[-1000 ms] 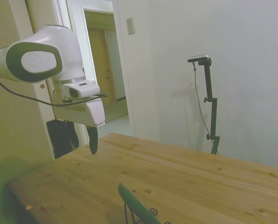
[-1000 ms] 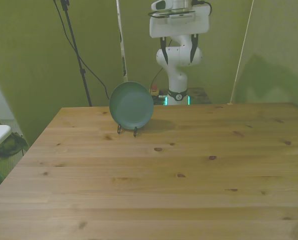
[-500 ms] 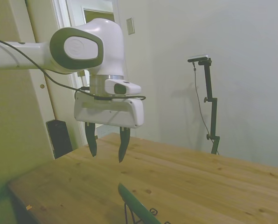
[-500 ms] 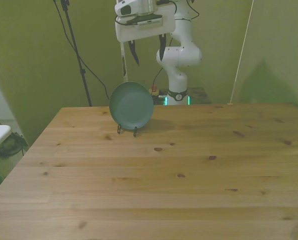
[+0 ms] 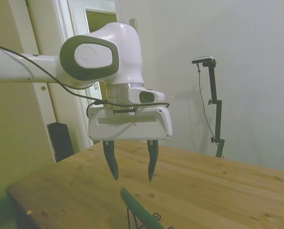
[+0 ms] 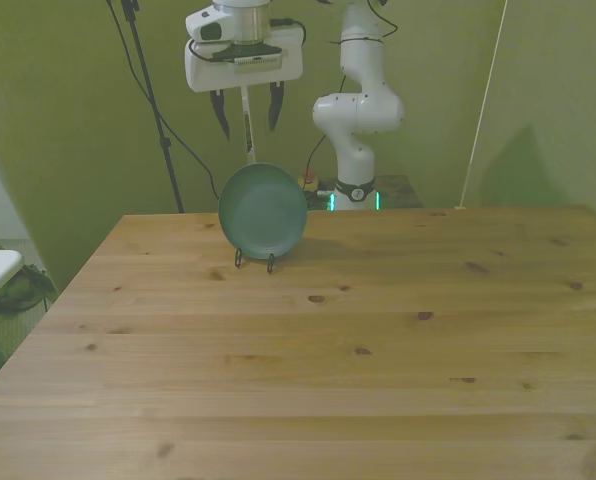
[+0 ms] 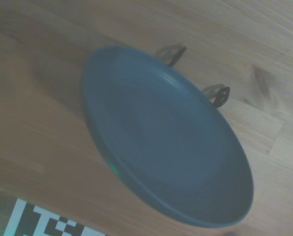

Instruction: Unload the plate

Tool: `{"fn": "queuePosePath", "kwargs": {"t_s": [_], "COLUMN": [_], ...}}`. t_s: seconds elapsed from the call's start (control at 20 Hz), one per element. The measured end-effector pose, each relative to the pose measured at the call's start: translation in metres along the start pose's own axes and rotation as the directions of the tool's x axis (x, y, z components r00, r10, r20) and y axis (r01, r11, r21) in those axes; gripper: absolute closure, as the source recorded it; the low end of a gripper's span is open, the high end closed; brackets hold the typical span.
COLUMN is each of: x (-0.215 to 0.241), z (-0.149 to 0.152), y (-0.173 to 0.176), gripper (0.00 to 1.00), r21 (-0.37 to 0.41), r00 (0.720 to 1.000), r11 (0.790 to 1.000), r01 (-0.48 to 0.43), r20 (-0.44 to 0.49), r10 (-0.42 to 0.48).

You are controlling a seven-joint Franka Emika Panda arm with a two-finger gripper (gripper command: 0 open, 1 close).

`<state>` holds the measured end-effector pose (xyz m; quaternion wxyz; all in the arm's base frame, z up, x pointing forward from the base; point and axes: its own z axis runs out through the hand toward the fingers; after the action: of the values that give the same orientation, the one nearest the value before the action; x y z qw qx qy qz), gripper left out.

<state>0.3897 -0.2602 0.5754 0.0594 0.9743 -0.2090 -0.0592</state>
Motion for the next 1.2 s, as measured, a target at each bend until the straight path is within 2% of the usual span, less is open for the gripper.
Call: {"fn": "queuePosePath", "kwargs": {"t_s": [0.2, 0.35, 0.45, 0.7, 0.95, 1.2], "x": [0.003, 0.006, 0.012, 0.018, 0.022, 0.028], "z": [0.014, 0.041, 0.049, 0.043, 0.051, 0.057], "y": [-0.007, -0.029, -0.034, -0.029, -0.027, -0.024], "gripper": [0.00, 0.00, 0.00, 0.00, 0.00, 0.00], "r21": [0.014, 0.075, 0.104, 0.138, 0.157, 0.205], "r00": [1.000, 0.990, 0.980, 0.957, 0.933, 0.899], "r11": [1.000, 0.992, 0.983, 0.963, 0.944, 0.912], "r01": [0.017, 0.100, 0.149, 0.233, 0.289, 0.355], "r20": [0.026, 0.093, 0.117, 0.144, 0.174, 0.193], "r10": [-0.017, -0.107, -0.161, -0.252, -0.315, -0.394]}}
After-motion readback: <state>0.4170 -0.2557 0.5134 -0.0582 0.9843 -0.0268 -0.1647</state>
